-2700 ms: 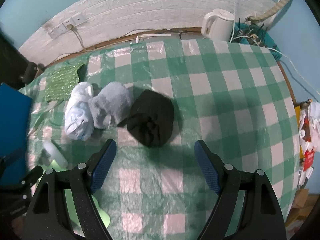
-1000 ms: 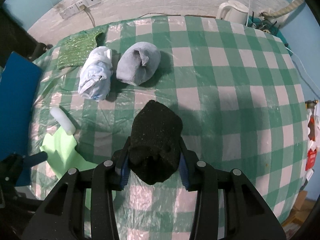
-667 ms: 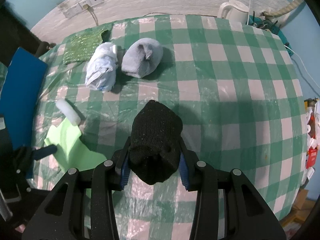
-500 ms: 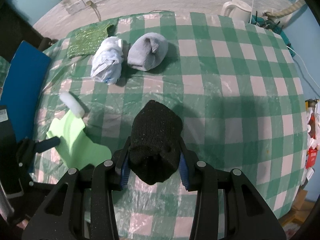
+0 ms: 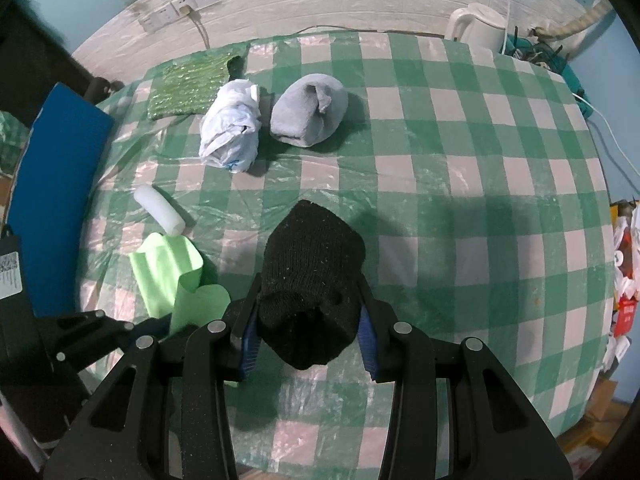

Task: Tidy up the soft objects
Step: 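Grasp the light green foam sheet with the left tool while the right tool holds the black sock, then carry the black sock and green foam sheet in both tools to the box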

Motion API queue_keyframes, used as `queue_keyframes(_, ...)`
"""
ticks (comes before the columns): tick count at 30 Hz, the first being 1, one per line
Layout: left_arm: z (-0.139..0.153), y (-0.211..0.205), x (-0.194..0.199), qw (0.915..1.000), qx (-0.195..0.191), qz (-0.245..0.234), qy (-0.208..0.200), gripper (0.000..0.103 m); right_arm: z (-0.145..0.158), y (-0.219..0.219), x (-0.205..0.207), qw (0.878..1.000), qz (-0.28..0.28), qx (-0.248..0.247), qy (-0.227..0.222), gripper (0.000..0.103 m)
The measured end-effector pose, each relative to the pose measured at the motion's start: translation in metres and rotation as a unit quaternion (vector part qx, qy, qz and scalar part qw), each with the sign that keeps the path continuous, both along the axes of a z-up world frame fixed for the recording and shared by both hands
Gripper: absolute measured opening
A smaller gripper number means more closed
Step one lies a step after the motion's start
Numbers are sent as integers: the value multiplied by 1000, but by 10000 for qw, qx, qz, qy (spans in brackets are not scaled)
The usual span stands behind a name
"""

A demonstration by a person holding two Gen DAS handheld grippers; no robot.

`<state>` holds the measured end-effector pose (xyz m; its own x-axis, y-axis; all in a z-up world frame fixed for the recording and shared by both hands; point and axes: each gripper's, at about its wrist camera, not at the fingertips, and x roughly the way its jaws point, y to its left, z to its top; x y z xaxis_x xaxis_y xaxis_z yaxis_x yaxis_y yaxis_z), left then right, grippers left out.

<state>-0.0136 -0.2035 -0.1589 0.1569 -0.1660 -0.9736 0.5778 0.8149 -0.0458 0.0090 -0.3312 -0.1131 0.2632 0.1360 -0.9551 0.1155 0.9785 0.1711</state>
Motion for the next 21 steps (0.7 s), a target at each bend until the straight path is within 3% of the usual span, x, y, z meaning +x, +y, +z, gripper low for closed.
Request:
queue_keyframes(6,3,4,0,10000,-89,34,29,4,2,0,-1,10000,-9,3,-25,40)
queue_keyframes(7,4,14,18,9999,-119,38,29,4,2,1,-1,10000,-7,7,-33,39)
queue_keyframes(10,14,15,20,9998,-183,47,-24,3,4,3,-1,10000,26,15,-61,40)
queue_keyframes(21,48,24,33,9983,-208,140,-524,4,28,17,-6,9992,267,13,-283,40)
